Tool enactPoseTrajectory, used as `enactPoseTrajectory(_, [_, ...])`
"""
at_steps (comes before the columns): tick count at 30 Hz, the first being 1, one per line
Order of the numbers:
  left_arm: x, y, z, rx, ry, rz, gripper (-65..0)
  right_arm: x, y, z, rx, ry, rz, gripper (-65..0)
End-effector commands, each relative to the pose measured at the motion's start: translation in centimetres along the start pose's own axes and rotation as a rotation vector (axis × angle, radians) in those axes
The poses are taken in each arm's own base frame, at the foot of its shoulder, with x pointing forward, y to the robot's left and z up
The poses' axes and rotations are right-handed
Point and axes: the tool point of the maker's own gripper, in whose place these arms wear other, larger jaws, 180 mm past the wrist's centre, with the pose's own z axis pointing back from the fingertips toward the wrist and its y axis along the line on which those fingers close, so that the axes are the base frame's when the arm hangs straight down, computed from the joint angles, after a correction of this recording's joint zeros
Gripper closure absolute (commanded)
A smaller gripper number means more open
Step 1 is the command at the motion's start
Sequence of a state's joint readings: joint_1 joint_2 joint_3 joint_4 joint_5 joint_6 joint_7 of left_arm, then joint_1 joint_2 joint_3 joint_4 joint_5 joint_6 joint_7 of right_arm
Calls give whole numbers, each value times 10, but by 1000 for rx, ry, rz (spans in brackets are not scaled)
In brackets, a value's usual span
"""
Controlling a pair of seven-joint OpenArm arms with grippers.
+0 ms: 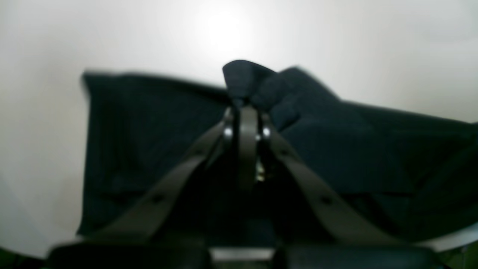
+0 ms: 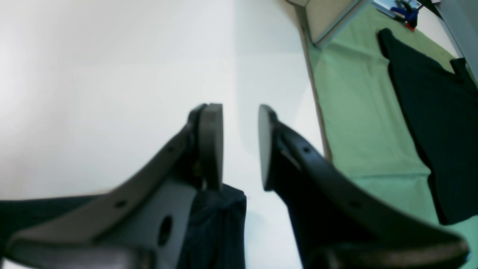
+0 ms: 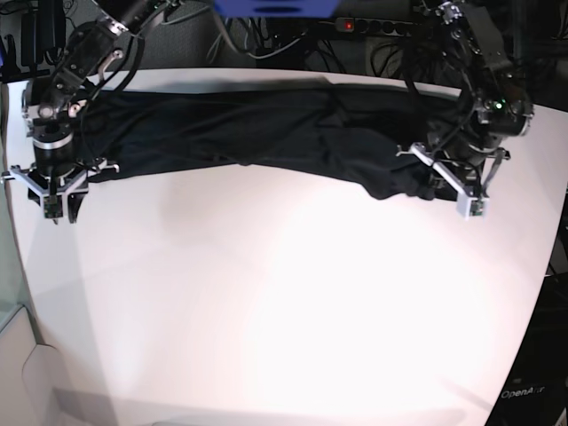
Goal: Fold the T-shirt properly
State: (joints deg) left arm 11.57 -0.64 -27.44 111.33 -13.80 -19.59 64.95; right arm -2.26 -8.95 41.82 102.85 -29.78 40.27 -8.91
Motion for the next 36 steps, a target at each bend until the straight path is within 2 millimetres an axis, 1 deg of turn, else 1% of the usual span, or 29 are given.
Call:
enactPoseTrajectory(1, [14,6,6,3,-56,5,0,17,-6,0,-16,-61,0,-177])
enactPoseTrajectory(4, [7,29,14,37,-51,37,0,18,-5,0,-14,-62,1,-177])
enactPoseTrajectory(6, [4,37,17,46,-52,45,0,18,-5,0,-14,-62,1,-177])
enactPoseTrajectory(13, [-2,58,25,94,-49,72,0,17,-6,0,-17,-60,-1,-177])
enactPoseTrajectory(16, [-4,64,26,109,-43,78,0,15,-6,1,-18,-57,0,-177])
enactPoseTrajectory(19, [-6,77,27,136,-41,102,0,15,-6,1,-18,-57,0,-177])
enactPoseTrajectory(21, [-11,86,27,150,-32,123,0,11,-5,2,-13,-46,5,-177])
enactPoseTrajectory(24, [-11,91,24,156,-30,144,0,9,-4,3,-9,-42,8,-177])
enactPoseTrajectory(26, [-15,90,18,138,-15,127,0,9,-4,3,-8,-41,8,-177])
enactPoseTrajectory(28, [-12,88,12,116,-29,108,0,9,-4,3,-8,-41,8,-177])
enactPoseTrajectory(32, [-18,87,2,92,-33,121,0,9,-4,3,-8,-41,8,-177])
enactPoseTrajectory(36, [-21,88,-1,89,-25,129,0,9,-4,3,-8,-41,8,-177])
